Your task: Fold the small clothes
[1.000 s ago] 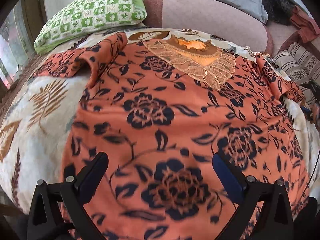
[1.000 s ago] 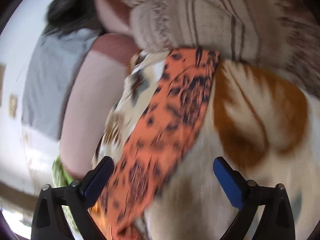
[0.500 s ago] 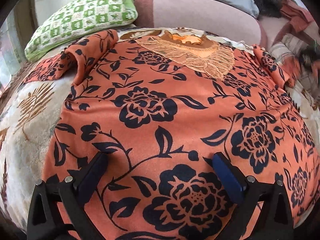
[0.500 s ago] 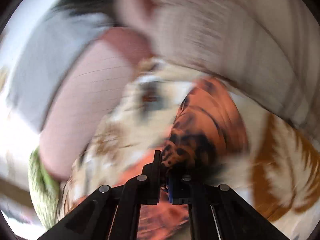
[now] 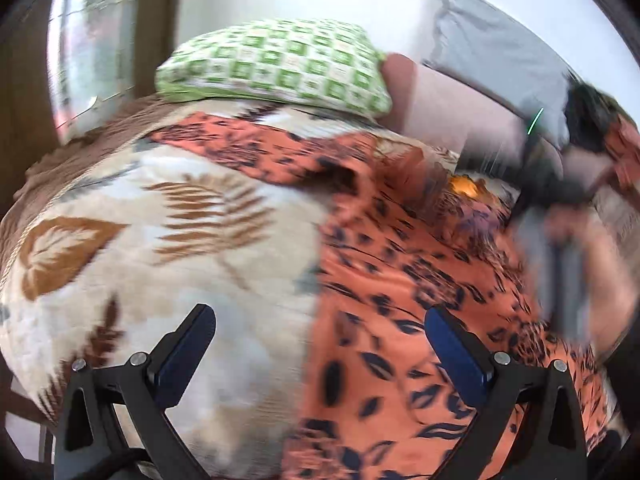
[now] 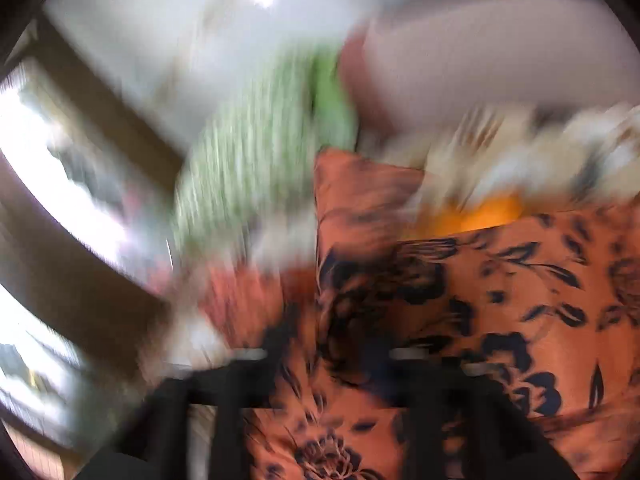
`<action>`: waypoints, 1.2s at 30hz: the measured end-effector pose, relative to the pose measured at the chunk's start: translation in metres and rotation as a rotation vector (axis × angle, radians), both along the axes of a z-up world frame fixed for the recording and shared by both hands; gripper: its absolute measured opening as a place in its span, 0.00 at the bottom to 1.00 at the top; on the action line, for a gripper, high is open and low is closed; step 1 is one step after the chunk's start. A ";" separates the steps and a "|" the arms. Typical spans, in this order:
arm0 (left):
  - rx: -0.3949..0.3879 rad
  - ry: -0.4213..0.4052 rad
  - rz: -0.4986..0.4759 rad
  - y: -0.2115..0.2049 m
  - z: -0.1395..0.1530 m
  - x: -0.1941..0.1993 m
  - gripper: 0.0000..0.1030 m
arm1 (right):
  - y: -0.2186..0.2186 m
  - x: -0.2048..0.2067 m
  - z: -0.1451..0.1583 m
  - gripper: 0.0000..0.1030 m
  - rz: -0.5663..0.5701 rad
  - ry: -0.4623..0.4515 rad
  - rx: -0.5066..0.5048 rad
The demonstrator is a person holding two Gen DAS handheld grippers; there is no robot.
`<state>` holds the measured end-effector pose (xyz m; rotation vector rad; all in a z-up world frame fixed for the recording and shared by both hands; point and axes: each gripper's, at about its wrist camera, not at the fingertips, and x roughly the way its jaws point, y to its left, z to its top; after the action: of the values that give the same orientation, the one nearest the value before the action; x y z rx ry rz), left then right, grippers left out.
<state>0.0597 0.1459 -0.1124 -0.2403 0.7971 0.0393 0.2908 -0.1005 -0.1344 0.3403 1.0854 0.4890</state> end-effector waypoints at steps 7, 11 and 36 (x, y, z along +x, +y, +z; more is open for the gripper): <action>-0.055 -0.035 0.095 0.071 0.014 0.033 1.00 | -0.031 -0.021 0.023 0.94 -0.048 -0.091 0.117; -0.233 -0.017 0.100 0.101 0.011 0.098 1.00 | -0.057 -0.001 0.002 1.00 -0.117 -0.017 0.117; -0.380 -0.038 0.437 0.194 0.016 0.252 0.04 | -0.088 0.000 -0.025 1.00 -0.093 0.022 0.279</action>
<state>0.3114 0.3403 -0.0961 -0.7704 0.6980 0.2953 0.2904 -0.1883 -0.1597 0.6397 1.0189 0.5552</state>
